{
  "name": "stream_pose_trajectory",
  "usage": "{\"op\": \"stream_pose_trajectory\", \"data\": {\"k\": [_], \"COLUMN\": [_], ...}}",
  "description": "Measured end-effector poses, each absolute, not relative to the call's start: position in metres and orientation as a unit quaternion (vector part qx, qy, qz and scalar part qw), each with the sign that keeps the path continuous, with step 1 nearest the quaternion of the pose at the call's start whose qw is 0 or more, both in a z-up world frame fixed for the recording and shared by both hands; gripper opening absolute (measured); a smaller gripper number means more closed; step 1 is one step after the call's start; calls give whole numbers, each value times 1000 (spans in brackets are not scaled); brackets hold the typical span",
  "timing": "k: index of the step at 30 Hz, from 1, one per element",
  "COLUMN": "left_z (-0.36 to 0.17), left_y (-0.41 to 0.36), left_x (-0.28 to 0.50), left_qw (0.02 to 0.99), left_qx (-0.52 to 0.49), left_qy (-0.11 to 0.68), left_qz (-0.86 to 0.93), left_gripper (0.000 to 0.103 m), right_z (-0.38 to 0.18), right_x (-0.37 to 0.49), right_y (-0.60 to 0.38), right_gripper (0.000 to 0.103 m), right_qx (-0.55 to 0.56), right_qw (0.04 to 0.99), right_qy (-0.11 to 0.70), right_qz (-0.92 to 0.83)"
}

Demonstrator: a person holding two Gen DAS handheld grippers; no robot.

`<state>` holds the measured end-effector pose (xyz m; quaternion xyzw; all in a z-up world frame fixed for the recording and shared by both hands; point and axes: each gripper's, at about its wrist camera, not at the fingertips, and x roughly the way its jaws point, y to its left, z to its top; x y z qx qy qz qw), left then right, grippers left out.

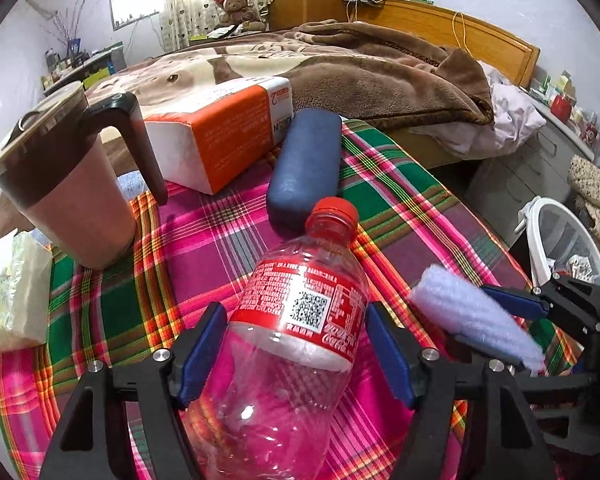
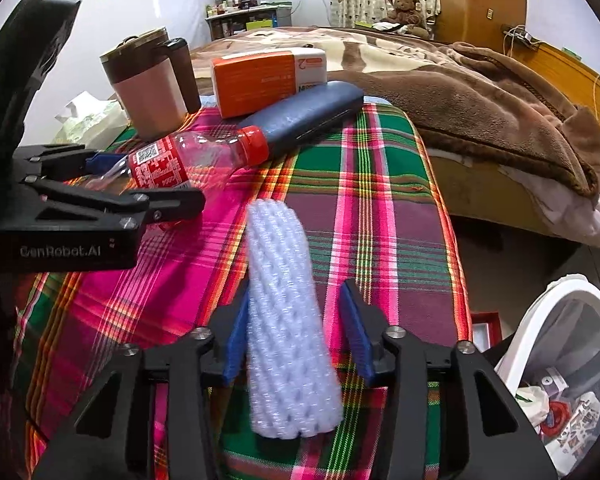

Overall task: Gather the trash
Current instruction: 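Grasp the Coca-Cola bottle with the left tool while the right tool grasps the white foam sleeve, then carry the bottle and foam sleeve over the bin with both tools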

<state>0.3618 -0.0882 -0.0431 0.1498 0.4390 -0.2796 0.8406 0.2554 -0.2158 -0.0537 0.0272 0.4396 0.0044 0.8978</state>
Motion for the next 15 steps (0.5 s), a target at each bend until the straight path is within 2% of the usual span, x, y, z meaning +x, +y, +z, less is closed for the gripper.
{"op": "stream_pose_trajectory", "data": {"k": [3, 15], "left_z": [-42, -34], "left_y": [-88, -77], "left_x": [357, 325], "left_qw": [844, 852], "left_qx": [152, 129], "left_qy": [439, 434], "left_qz": [-270, -262], "left_gripper": [71, 70], "right_z": [-53, -43], "right_x": [253, 241], "right_y": [-218, -220], "right_gripper": [29, 25], "right_qx": [33, 41], "right_qw": [898, 907], "right_qy": [439, 419], "right_qz": [3, 11]}}
